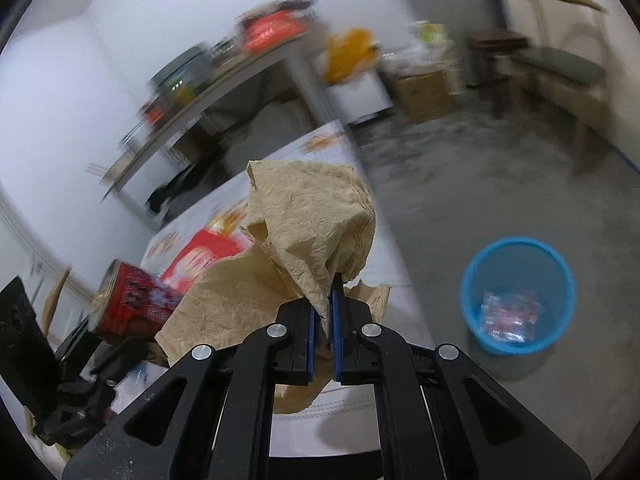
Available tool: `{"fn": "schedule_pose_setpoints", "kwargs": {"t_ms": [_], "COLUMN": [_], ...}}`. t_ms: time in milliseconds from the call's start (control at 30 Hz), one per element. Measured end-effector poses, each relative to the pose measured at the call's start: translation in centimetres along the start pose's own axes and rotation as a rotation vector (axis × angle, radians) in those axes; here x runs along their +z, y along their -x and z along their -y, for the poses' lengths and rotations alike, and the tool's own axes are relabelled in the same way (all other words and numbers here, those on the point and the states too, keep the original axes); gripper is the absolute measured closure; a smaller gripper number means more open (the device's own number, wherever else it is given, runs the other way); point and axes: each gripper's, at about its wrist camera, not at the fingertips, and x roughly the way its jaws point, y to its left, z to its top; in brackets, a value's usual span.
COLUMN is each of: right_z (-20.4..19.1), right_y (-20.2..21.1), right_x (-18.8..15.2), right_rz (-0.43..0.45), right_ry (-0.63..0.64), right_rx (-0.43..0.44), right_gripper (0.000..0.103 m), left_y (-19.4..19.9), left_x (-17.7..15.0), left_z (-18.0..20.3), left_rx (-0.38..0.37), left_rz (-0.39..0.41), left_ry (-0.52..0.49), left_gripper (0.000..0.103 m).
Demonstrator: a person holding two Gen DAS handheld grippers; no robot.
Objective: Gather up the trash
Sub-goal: 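Carry the can and tan paper in both grippers over the blue wastebasket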
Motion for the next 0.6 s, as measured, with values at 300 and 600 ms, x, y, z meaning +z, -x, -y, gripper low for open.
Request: {"fn": "schedule_pose_setpoints", "kwargs": {"t_ms": [300, 600], "right_z": [12.8, 23.5], "right_y": [-0.2, -8.3], "right_x": [0.3, -1.2], "right_rz": [-0.067, -0.242], "right_ry": [-0.306, -0.633], "right_rx": [-0.132, -0.136], "right_gripper": [0.097, 0.089], "left_y": [-11.6, -26.6], "left_x": [7.0, 6.4], "left_z": [6.4, 12.7], "left_rx": [-0.269, -0.311], "left_rz": [-0.154, -0.441], "left_ry": [-0.003, -0.029], "left_gripper": [0.038, 0.038]}}
